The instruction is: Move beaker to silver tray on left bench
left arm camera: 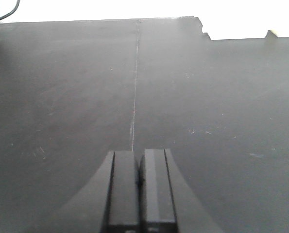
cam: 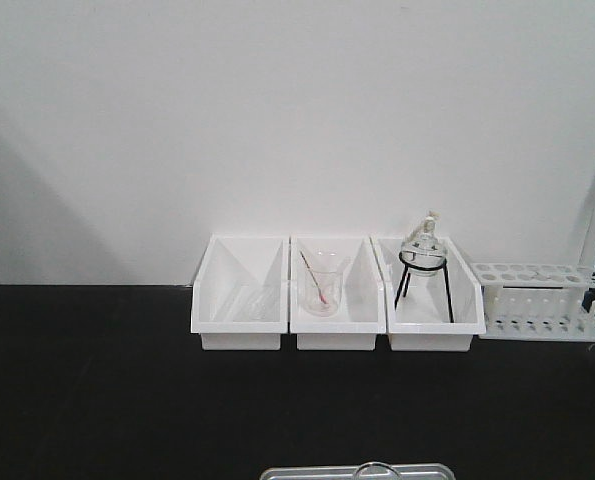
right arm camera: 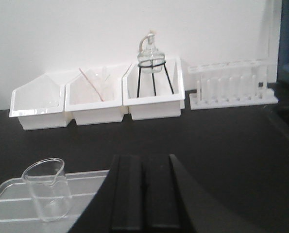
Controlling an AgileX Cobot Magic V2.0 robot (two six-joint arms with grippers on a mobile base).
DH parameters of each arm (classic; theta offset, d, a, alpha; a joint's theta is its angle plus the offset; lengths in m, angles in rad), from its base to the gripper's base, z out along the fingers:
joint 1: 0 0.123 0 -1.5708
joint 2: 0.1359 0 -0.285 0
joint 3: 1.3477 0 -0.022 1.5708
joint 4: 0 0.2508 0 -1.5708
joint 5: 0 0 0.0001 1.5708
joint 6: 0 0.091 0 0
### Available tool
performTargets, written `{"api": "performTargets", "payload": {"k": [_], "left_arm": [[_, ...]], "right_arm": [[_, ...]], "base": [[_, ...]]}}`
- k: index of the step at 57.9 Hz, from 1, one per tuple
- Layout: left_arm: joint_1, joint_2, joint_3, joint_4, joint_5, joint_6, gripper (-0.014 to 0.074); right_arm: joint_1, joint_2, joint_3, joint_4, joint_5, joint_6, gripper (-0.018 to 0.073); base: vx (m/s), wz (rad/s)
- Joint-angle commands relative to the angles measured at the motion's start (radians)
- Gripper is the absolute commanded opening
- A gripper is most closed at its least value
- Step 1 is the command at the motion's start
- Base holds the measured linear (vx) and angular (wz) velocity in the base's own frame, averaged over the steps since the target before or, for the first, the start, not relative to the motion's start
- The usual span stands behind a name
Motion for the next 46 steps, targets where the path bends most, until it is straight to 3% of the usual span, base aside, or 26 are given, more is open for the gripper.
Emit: {"api": "performTargets", "payload": {"k": [1,46], "left_arm": [[-0.003,-0.014,0.026,-0.002,-0.079,-0.004,0.0002],[-0.003,-0.016,0.026,-0.002,-0.077,-0.004,0.0002]], "right_arm": [[-0.019,-0.042,0.012,-0.039,-0.046,-0.021,-0.0011],[-0.024,-0.04,0.012,-0.054,-0.059,-0.02,-0.0011]], "base": [[0.0,0.0],[0.0,0.0]]}}
